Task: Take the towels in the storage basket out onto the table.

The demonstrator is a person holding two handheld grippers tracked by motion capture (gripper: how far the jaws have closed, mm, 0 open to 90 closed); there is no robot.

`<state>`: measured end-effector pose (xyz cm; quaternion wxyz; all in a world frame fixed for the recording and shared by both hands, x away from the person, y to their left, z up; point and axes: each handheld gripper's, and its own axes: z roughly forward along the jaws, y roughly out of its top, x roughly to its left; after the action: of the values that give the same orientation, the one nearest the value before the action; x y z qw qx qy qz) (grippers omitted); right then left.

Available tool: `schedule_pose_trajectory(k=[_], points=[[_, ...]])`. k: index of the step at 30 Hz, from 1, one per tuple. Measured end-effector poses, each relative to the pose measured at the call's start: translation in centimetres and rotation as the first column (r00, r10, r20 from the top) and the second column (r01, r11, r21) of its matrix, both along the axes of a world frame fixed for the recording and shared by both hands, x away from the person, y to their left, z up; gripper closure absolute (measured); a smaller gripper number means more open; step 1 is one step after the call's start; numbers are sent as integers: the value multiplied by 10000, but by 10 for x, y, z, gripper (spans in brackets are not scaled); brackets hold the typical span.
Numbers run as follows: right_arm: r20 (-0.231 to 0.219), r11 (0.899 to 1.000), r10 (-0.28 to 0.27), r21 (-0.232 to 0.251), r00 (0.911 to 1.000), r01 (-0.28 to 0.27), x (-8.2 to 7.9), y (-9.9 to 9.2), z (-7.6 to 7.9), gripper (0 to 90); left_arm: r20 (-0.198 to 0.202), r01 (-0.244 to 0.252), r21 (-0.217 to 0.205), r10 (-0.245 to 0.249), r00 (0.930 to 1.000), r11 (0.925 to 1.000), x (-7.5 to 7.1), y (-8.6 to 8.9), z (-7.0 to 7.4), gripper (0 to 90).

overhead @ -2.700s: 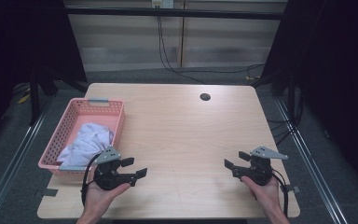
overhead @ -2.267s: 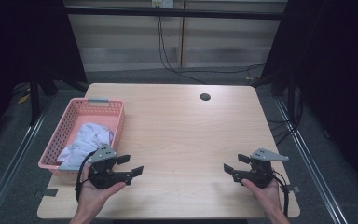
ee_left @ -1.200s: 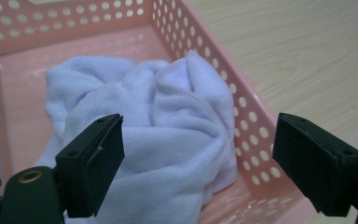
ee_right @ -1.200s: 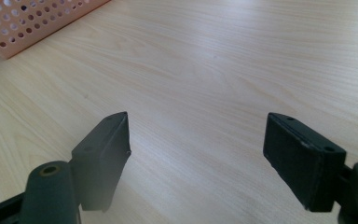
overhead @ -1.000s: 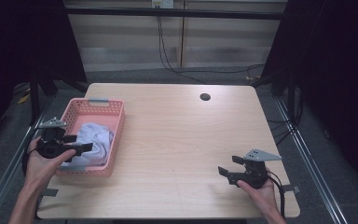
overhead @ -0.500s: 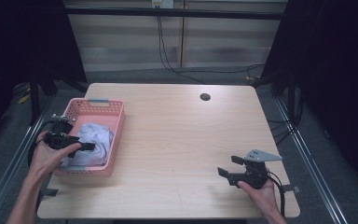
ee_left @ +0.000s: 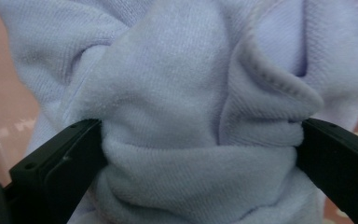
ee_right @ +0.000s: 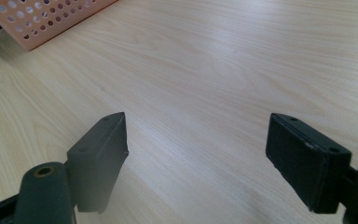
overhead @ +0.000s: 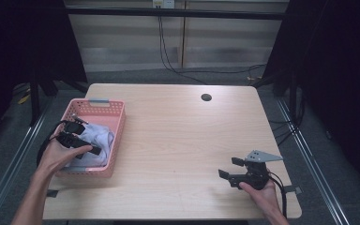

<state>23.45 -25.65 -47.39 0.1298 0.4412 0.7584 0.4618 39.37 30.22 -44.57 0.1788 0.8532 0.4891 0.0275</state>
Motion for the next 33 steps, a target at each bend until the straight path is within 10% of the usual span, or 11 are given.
schedule_pose_trajectory(k=[16, 33], points=[[-123, 9997, 187, -123, 9997, -189, 1, 2, -1, 224, -705, 229, 748, -177, 9974, 9969, 12, -9, -14, 0], [-91, 9991, 296, -291, 9995, -299, 3, 4, -1, 238, -977, 156, 2011, 42, 9952, 9795, 18, -22, -8, 420]])
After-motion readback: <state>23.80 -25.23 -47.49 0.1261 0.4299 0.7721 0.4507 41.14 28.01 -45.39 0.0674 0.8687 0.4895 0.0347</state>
